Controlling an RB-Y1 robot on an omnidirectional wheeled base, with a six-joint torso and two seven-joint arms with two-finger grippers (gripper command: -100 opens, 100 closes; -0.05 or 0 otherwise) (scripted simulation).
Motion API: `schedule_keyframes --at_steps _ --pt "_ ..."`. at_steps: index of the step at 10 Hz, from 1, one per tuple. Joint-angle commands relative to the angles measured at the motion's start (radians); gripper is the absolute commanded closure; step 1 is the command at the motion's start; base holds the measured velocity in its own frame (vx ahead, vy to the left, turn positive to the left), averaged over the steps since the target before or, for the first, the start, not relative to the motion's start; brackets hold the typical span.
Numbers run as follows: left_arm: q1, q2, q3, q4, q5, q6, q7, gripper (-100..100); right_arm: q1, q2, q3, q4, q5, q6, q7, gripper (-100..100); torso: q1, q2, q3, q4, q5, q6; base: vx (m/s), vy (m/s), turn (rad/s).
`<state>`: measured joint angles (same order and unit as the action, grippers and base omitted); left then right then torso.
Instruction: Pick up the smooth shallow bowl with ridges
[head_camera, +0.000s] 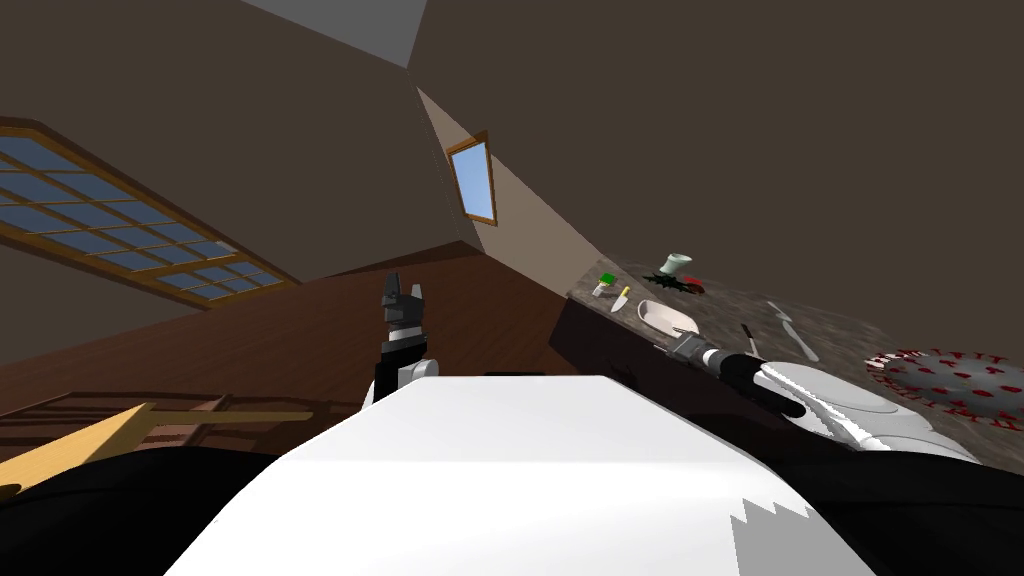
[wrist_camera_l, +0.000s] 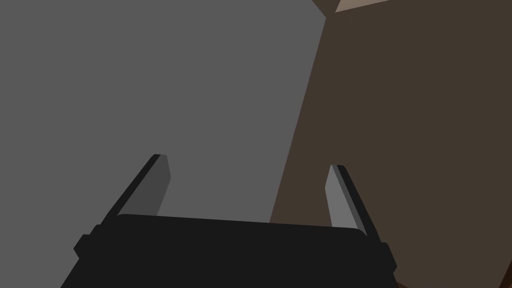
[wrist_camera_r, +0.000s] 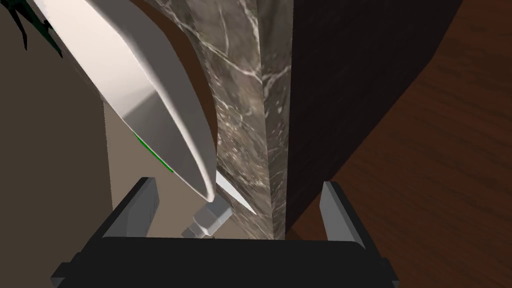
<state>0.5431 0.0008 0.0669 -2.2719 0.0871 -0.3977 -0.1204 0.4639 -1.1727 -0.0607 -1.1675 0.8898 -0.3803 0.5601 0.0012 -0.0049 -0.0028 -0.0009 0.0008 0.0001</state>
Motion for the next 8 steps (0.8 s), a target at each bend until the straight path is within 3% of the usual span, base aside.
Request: schedule_keyframes --at_steps 1,2,3,4,5,6,8 --pt "0.000 0.000 0.000 0.000 0.000 0.000 0.000 0 -0.011 -0.036 0.006 0.028 0.029 0.010 0.013 -100 0.000 0.000 0.000 0.000 0.000 0.000 0.086 0.009 0.042" --pt "0.000 0.000 0.000 0.000 0.000 0.000 0.000 0 -0.008 -0.022 0.004 0.019 0.017 0.004 0.007 -100 -0.001 0.000 0.000 0.000 0.000 0.000 0.041 -0.001 0.013" --pt "0.000 0.000 0.000 0.000 0.000 0.000 0.000 0 -0.009 -0.024 0.005 0.021 0.019 0.005 0.008 0 -0.002 0.002 0.001 0.000 -0.001 0.000 0.008 0.000 0.000" --pt "0.000 0.000 0.000 0.000 0.000 0.000 0.000 0 -0.019 0.007 0.015 0.030 0.025 0.025 0.024 -100 -0.002 0.005 0.003 0.001 -0.001 0.000 0.053 -0.035 0.093" --pt "0.000 0.000 0.000 0.000 0.000 0.000 0.000 0 -0.012 -0.009 0.009 0.023 0.022 0.014 0.013 -100 -0.004 0.003 0.002 0.001 -0.001 0.000 0.033 -0.025 0.031" --pt "0.000 0.000 0.000 0.000 0.000 0.000 0.000 0 -0.012 -0.008 0.010 0.023 0.022 0.017 0.015 100 -0.004 0.004 0.002 0.001 -0.001 0.001 0.000 0.000 0.000" --pt "0.000 0.000 0.000 0.000 0.000 0.000 0.000 0 -0.014 -0.011 0.006 0.024 0.022 0.020 0.015 100 -0.003 0.006 0.003 0.000 -0.004 0.001 0.003 -0.005 0.000"
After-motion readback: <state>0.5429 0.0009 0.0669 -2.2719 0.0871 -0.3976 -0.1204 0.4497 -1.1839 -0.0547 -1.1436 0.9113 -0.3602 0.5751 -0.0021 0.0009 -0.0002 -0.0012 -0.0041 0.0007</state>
